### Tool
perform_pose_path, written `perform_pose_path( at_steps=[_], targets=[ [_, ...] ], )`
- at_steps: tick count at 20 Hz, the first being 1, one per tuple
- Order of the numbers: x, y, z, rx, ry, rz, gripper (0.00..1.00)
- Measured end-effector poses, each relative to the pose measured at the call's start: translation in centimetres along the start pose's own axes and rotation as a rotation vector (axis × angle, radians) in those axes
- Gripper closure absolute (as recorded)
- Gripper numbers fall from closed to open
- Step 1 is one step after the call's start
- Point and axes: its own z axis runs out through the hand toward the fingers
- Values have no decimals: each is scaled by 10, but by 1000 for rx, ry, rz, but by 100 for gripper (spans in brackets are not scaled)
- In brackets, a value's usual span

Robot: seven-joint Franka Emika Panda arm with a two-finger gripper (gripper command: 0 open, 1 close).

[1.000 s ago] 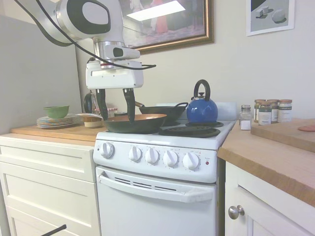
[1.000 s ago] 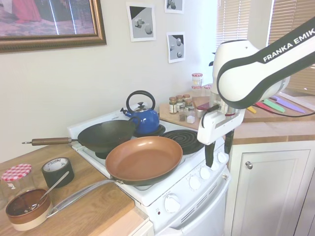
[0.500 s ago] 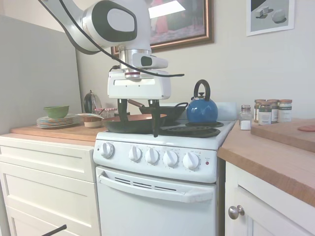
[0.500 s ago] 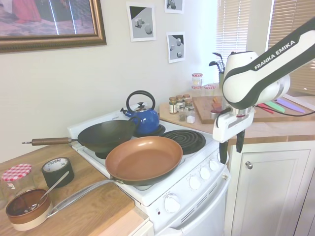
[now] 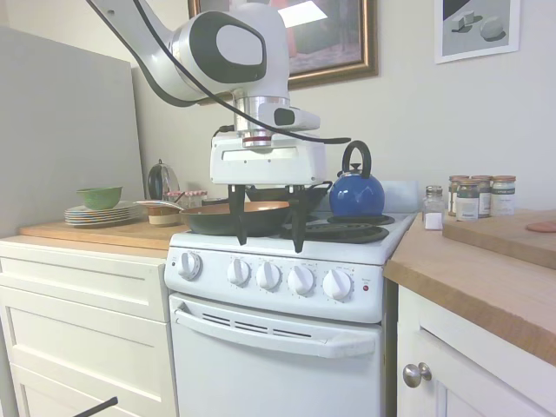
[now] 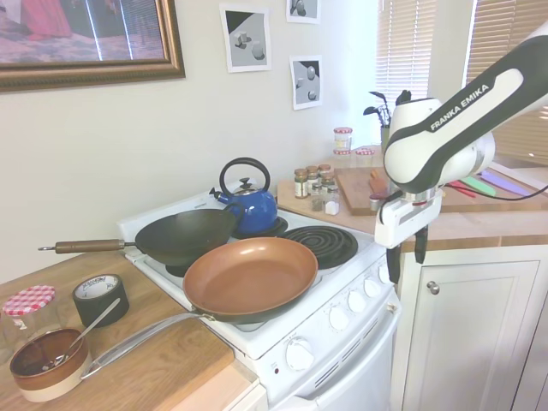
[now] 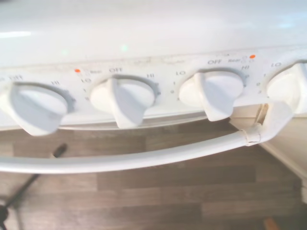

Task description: Turn on the stove on the bottom right

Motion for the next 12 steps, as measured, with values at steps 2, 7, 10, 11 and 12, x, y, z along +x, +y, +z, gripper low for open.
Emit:
perform_pose_path(
  at_steps=[2,7,10,11,12],
  targets=[
    [1,-3,0,-8,5,-12,100],
    [6,-7,-1,-20,17,-29,100],
    [6,-13,-1,-32,26,-48,100],
    [5,-15,-1,-35,30,-53,100],
    [4,-16,-1,-40,35,-56,100]
  ],
)
